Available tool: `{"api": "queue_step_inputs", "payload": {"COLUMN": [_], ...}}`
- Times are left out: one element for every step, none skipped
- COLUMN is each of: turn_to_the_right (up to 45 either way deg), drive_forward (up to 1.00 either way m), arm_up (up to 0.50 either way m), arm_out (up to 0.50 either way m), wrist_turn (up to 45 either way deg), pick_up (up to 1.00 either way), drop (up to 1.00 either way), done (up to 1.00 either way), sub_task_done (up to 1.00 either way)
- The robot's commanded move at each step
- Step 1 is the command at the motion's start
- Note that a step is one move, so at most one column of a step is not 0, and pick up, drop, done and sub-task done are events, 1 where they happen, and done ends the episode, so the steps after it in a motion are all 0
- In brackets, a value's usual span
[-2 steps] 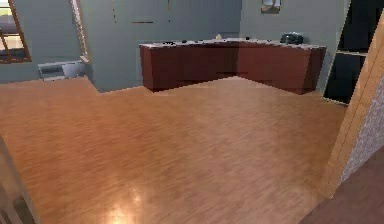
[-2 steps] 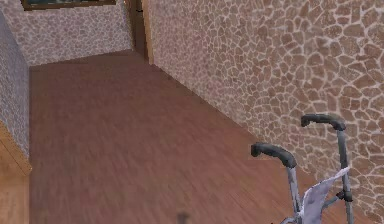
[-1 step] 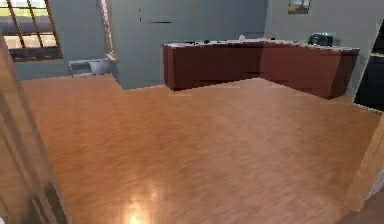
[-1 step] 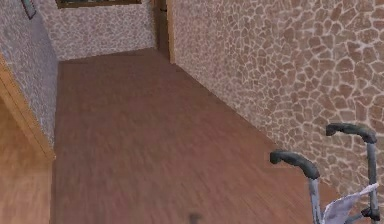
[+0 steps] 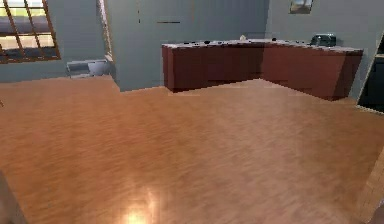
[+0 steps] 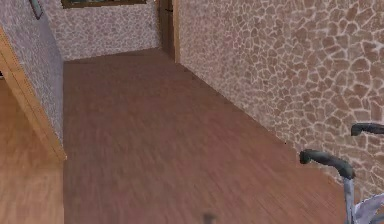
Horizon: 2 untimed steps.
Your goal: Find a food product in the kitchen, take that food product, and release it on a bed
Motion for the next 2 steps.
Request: {"api": "queue_step_inputs", "payload": {"turn_to_the_right": [42.0, 0.0], "drive_forward": [0.0, 0.45], "arm_up": [0.0, 0.0], "arm_out": [0.0, 0.0], "wrist_turn": [0.0, 0.0], "pick_up": [0.0, 0.0], "drop": [0.0, 0.0], "done": [0.0, 0.0], "sub_task_done": [0.0, 0.0]}}
